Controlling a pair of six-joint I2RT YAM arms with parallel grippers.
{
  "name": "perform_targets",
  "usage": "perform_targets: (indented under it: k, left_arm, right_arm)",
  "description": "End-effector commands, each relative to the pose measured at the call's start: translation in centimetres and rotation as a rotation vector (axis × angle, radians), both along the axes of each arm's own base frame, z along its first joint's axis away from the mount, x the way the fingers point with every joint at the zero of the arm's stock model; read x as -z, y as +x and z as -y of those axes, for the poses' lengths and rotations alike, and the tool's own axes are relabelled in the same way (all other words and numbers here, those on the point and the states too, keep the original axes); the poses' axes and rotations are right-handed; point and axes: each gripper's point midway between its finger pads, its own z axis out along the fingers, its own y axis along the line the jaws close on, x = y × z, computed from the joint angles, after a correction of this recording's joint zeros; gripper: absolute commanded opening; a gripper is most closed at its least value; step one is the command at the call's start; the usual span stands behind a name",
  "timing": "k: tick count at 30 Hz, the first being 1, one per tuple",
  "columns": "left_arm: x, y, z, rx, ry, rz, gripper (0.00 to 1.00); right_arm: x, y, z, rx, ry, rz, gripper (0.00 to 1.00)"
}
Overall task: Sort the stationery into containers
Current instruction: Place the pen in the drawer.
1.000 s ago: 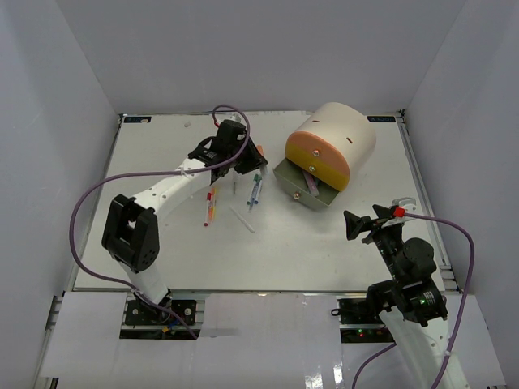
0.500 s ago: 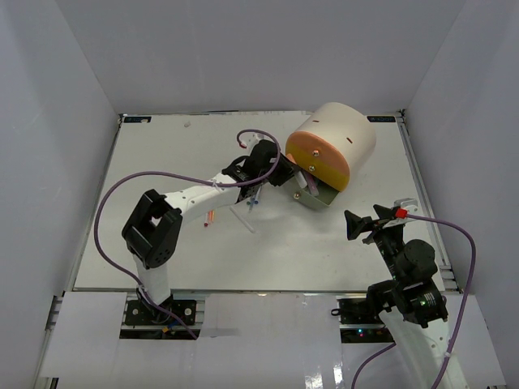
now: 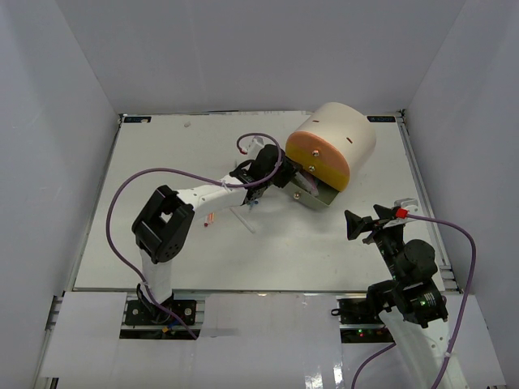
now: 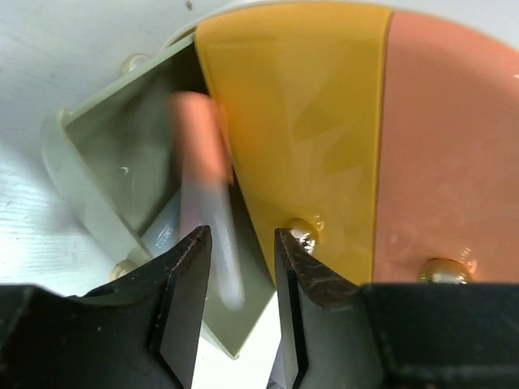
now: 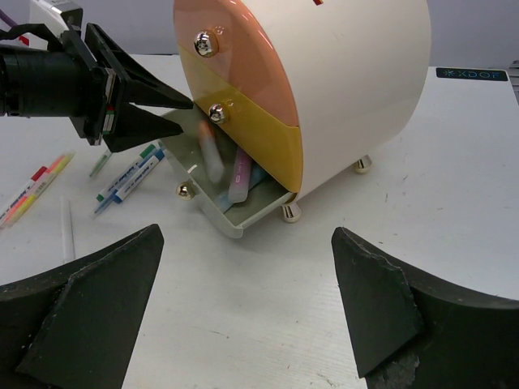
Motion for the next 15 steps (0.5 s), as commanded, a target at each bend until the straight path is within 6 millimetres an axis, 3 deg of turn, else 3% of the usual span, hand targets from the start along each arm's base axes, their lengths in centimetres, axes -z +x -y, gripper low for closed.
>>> perform_targets:
  k: [1, 9, 15]
  left_arm:
    - [-2.0, 0.3, 0.2, -0.025, -0.056, 0.044, 0.49]
    - [-2.8, -0.2, 0.4, 0.016, -0.049, 0.068, 0.57]
    - [-5.0, -2.1, -2.4, 0.125, 0.153, 0.192, 0.62]
  right_arm:
    - [-1.5, 0.0, 0.0, 0.005, 0.024, 0.058, 0.91]
    - [-1.4, 0.2, 0.0, 0.006, 0.022, 0.042, 0.91]
    - [-3.3, 0.5, -1.1, -0.040, 0.035, -0.022, 0.90]
